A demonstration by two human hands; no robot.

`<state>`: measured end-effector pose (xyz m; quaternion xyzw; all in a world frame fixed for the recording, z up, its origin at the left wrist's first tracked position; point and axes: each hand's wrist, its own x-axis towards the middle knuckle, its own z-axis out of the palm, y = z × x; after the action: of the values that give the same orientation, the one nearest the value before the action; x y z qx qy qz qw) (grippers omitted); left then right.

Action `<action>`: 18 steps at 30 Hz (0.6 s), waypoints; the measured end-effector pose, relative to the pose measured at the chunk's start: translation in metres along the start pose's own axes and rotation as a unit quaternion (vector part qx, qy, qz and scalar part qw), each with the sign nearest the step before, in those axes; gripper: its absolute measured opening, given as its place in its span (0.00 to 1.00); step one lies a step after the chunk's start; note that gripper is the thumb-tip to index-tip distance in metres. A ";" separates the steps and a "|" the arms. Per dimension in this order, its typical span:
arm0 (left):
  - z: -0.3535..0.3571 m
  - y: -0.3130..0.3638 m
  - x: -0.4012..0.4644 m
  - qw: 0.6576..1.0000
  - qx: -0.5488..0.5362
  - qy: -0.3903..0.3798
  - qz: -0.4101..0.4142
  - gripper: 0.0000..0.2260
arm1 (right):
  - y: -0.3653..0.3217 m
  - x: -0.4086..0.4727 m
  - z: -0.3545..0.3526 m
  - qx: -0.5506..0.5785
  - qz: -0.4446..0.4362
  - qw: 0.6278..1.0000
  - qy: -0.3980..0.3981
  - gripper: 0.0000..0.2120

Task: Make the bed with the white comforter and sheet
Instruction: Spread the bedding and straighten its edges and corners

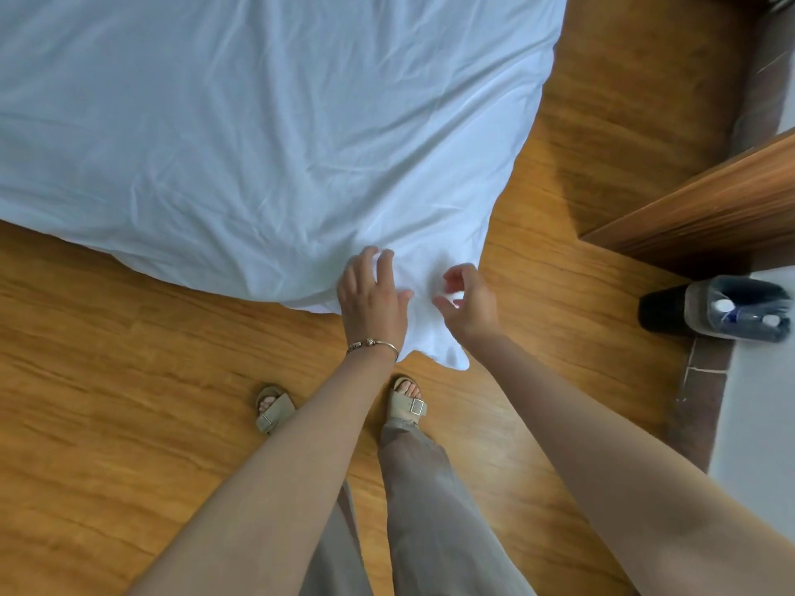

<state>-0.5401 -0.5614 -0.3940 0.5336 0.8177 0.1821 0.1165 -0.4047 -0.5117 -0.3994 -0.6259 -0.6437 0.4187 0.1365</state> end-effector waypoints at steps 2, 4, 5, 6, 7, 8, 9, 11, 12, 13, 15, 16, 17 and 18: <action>0.000 -0.005 0.010 0.999 -0.047 0.008 0.003 0.22 | -0.010 0.013 -0.001 0.018 -0.044 0.999 0.008 0.20; -0.001 -0.007 0.021 0.996 -0.081 -0.014 -0.020 0.14 | -0.025 0.028 0.000 -0.010 -0.062 0.998 -0.011 0.18; -0.002 -0.007 0.027 0.995 -0.088 -0.032 -0.037 0.10 | -0.030 0.035 0.002 -0.054 -0.066 0.996 -0.033 0.15; -0.004 -0.006 0.032 0.993 -0.090 -0.049 -0.054 0.07 | -0.033 0.040 0.005 -0.101 -0.066 0.991 -0.048 0.12; -0.006 -0.005 0.037 0.992 -0.083 -0.065 -0.071 0.05 | -0.035 0.044 0.006 -0.135 -0.064 0.987 -0.054 0.08; -0.008 -0.004 0.041 0.991 -0.068 -0.076 -0.081 0.03 | -0.035 0.047 0.006 -0.155 -0.065 0.984 -0.058 0.05; -0.011 -0.003 0.042 0.992 -0.047 -0.079 -0.081 0.03 | -0.035 0.048 0.005 -0.164 -0.071 0.982 -0.067 0.03; -0.018 -0.002 0.039 0.997 -0.012 -0.062 -0.051 0.02 | -0.031 0.050 0.000 -0.172 -0.103 0.976 -0.083 0.03; -0.020 -0.002 0.034 0.999 -0.008 -0.040 -0.025 0.02 | -0.029 0.050 -0.004 -0.170 -0.128 0.974 -0.083 0.03; -0.022 -0.002 0.027 1.000 -0.014 -0.017 -0.003 0.03 | -0.026 0.048 -0.009 -0.168 -0.170 0.968 -0.072 0.03; -0.023 -0.001 0.011 0.999 -0.031 -0.014 0.016 0.04 | -0.018 0.041 -0.019 -0.184 -0.280 0.941 -0.044 0.04; -0.022 0.001 0.003 0.998 -0.036 -0.041 0.011 0.04 | -0.012 0.036 -0.024 -0.198 -0.324 0.924 -0.040 0.07; -0.020 0.003 -0.004 0.996 -0.045 -0.077 -0.002 0.03 | -0.005 0.029 -0.029 -0.215 -0.349 0.911 -0.051 0.09; -0.019 0.005 -0.010 0.992 -0.058 -0.111 -0.016 0.03 | 0.001 0.022 -0.032 -0.228 -0.357 0.904 -0.064 0.11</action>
<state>-0.5388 -0.5718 -0.3745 0.5297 0.7962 0.1666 0.2404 -0.3857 -0.4804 -0.3883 -0.3397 -0.9093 0.2230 0.0893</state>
